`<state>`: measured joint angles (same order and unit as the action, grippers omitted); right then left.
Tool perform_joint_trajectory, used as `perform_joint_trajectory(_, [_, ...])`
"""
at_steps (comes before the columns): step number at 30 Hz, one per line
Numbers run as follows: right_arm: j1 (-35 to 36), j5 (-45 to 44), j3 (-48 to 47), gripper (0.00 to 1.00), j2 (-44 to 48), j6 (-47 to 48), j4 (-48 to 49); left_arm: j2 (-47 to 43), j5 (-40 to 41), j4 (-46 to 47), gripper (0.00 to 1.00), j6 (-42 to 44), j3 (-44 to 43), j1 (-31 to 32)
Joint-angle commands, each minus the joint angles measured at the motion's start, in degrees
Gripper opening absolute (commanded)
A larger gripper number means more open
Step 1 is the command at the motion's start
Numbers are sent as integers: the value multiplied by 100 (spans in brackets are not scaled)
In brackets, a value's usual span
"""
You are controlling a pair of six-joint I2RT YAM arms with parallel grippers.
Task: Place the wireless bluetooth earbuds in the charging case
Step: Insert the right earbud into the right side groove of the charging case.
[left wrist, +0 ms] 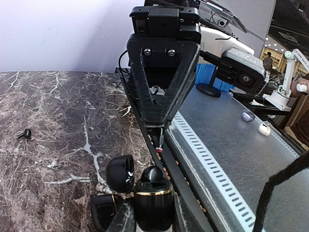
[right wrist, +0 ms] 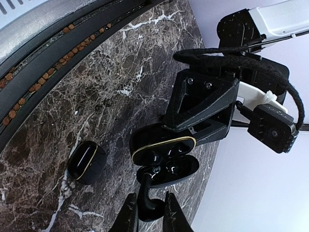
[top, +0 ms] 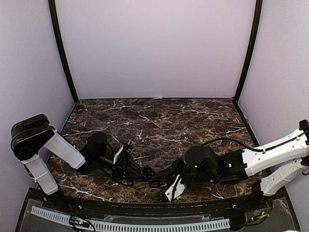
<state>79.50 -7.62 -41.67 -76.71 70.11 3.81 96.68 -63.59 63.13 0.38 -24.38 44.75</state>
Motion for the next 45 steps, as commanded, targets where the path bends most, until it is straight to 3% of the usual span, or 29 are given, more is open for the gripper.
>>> perform_joint_trajectory(1, [39, -87, -161, 0, -102, 170, 150, 46, -265, 128, 15, -94, -140, 47])
perform_joint_trajectory(26, [32, -160, -462, 0, -637, 547, 509, 230, -347, -189, 14, -183, -362, 104])
perform_joint_trajectory(45, [-14, -18, -712, 0, -769, 512, -137, 123, -329, -627, 14, 136, -423, 148])
